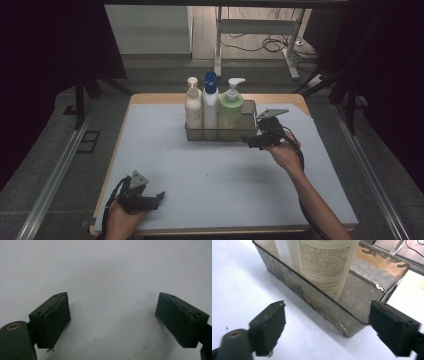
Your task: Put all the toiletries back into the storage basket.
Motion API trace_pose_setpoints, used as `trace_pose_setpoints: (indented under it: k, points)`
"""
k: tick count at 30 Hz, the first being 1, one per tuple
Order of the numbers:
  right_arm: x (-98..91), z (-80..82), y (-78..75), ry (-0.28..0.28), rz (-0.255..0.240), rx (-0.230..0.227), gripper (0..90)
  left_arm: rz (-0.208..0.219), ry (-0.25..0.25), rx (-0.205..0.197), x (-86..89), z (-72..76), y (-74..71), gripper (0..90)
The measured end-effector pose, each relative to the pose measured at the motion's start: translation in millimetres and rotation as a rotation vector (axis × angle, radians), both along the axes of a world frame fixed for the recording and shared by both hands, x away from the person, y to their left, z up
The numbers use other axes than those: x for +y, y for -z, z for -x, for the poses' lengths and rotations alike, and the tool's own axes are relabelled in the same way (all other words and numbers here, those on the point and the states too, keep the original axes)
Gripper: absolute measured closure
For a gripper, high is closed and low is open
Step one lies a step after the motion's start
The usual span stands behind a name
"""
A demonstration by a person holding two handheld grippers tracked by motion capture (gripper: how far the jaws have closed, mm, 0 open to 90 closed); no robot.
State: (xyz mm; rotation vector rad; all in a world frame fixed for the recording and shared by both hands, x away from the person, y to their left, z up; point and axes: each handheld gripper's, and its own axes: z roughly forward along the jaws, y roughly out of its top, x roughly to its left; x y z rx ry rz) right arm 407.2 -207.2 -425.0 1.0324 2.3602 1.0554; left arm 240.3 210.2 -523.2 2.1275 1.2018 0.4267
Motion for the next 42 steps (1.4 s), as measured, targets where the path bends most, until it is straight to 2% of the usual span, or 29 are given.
trace_pose_setpoints:
  k: [5,14,24,31,42]
  points:
    - [-2.0,10.5,-2.2,-0.028,-0.011,0.021,10.3,0.000,0.000,0.000,0.0,0.1,0.0,12.1]
    - [-6.8,29.1,-6.2,-0.063,0.004,0.007,8.4,0.000,-0.001,0.000,-0.1,0.0,0.0,12.0]
    - [-20.9,42.9,0.8,-0.066,-0.006,0.017,5.4,0.000,-0.001,0.000,-0.1,0.1,0.0,12.1]
    - [-32.7,53.8,4.0,-0.062,0.021,0.015,0.7,-0.001,-0.001,0.000,-0.1,0.1,0.0,12.1]
    - [-51.8,71.9,4.8,-0.048,0.025,0.012,0.0,-0.001,-0.001,-0.001,-0.1,0.1,0.0,12.1]
